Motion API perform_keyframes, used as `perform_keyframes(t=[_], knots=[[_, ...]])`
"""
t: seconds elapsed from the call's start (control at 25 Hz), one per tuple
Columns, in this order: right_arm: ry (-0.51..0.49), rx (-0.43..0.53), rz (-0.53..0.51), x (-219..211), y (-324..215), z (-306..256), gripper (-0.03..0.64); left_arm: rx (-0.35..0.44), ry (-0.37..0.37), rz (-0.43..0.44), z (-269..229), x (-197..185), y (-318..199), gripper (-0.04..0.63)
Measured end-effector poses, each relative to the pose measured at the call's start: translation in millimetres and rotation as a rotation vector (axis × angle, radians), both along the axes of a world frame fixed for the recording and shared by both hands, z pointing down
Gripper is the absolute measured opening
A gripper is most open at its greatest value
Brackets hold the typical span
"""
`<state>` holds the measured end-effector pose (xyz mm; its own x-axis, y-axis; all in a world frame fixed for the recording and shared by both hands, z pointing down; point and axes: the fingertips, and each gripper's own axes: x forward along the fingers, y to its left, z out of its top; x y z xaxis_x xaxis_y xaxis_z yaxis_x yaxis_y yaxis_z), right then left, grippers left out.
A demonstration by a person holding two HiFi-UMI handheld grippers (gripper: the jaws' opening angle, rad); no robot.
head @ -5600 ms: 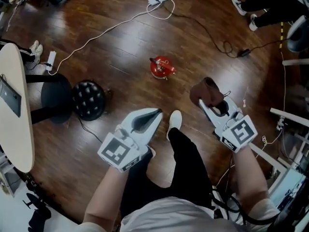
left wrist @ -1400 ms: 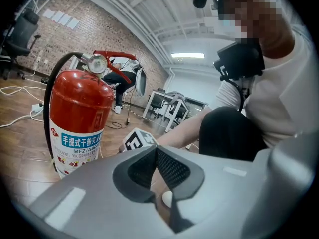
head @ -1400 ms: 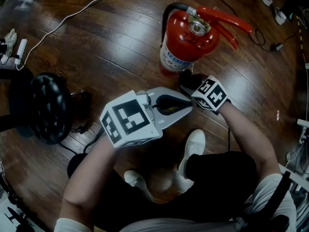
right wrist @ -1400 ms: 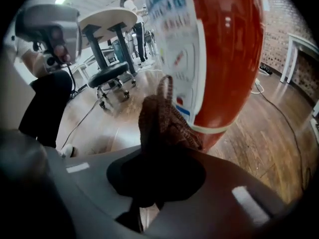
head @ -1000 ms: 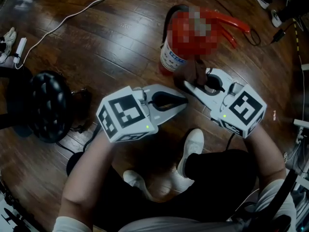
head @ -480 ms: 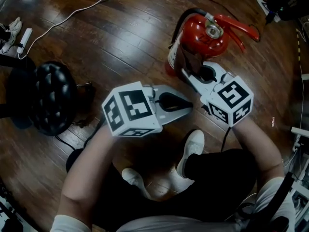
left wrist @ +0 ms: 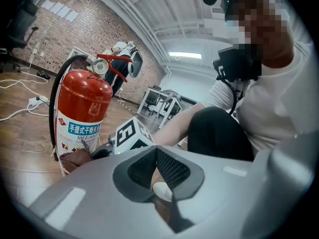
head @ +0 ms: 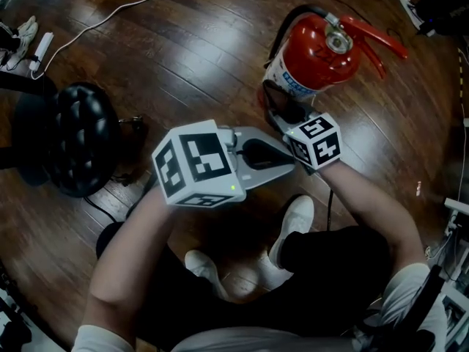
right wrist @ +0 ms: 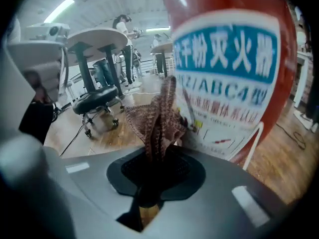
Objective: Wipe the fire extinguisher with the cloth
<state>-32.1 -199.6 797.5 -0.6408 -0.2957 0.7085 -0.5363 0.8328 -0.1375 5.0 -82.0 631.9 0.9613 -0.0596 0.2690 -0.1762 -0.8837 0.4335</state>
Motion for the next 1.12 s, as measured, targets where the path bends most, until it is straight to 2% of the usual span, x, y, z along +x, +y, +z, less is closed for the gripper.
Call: perform_keyframes(t=[0.12, 0.28, 0.48, 0.6, 0.92, 1.0, 1.12], knots=[[0.034, -0.039, 0.033, 2, -3, 34, 0.055, -0.001, -0.006, -0.005, 2, -3, 1, 0.002], [0.031, -0.108, 0.094, -1, -2, 68, 0.055, -0.005, -0.016, -0.016, 5, -8, 1, 0.002], [0.006, -0.134, 0.115, -10, 5, 56, 0.055, 0.005, -0.032, -0.015, 7, -11, 3, 0.002], [-0.074, -0.096, 0.144, -25, -1, 12, 0.055, 0.016, -0.027, -0.014, 5, -11, 2, 0.002], [-0.277, 0.133, 0.169, -56, -25, -127, 0.055, 0.034, 0.001, 0.048, -6, -5, 17, 0.002], [-0.292, 0.171, 0.179, -60, -30, -144, 0.055, 0.039, 0.013, 0.057, -9, -5, 21, 0.002], [-0.249, 0.182, 0.185, -61, -31, -132, 0.055, 0.044, 0.024, 0.068, -13, -5, 27, 0.002]])
